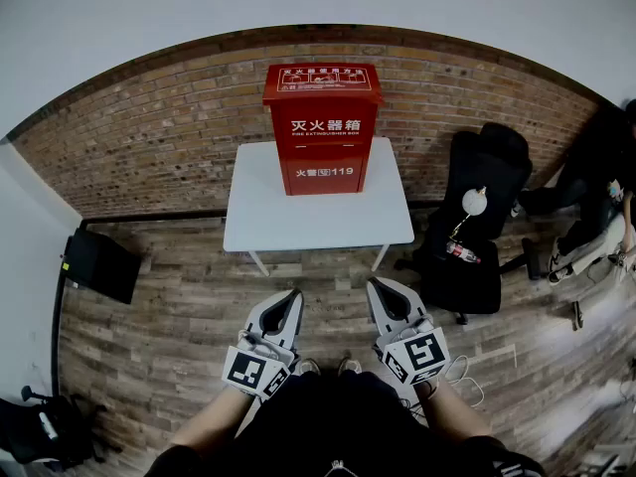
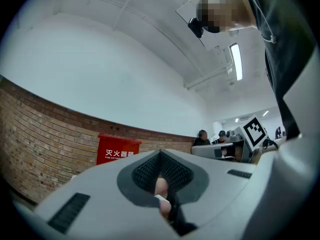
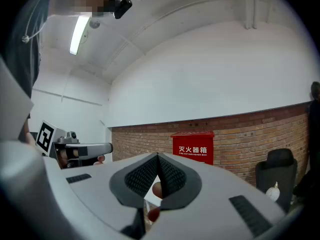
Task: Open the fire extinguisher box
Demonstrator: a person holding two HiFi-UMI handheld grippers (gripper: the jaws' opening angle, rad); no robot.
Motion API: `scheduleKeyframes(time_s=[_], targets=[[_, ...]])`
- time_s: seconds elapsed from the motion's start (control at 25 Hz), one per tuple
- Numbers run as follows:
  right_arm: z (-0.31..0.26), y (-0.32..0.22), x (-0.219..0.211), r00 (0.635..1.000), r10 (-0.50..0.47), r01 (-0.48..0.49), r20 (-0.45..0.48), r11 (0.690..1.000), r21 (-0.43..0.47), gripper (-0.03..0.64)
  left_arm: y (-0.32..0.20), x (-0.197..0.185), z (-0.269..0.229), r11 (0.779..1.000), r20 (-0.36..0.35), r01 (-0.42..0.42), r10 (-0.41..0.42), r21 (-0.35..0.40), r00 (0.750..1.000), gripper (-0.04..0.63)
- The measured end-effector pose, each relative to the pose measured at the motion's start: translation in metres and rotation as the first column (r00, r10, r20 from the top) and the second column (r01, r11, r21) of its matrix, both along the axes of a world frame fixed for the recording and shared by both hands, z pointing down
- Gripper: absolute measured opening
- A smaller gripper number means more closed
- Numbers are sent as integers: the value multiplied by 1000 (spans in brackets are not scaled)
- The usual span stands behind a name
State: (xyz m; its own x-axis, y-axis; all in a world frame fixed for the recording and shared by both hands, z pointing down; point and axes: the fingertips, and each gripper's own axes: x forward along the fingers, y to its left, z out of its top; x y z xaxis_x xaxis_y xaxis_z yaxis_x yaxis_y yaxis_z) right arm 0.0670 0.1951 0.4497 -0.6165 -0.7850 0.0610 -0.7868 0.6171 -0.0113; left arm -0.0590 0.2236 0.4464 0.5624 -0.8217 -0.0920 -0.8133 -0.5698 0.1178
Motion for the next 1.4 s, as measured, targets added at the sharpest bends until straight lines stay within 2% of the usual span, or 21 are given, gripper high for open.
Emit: scheduleKeyframes(time_s=[0.44, 0.96, 1.24, 1.4], targets=[[1, -4, -25, 1000, 6, -5, 18, 1000, -11, 19, -6, -27, 9, 1000, -9, 6, -6, -14, 1000, 49], [8, -17, -54, 997, 66, -65, 28, 997, -39, 18, -20, -57, 20, 999, -20, -31, 31, -20, 999, 49], [23, -24, -49, 992, 123, -120, 20, 988, -99, 19, -33, -63, 26, 998, -29, -45, 43, -38, 999, 49], [25, -38, -45, 991, 133, -130, 27, 987, -95, 20, -47, -61, 31, 998, -26, -46, 45, -44, 999, 49]])
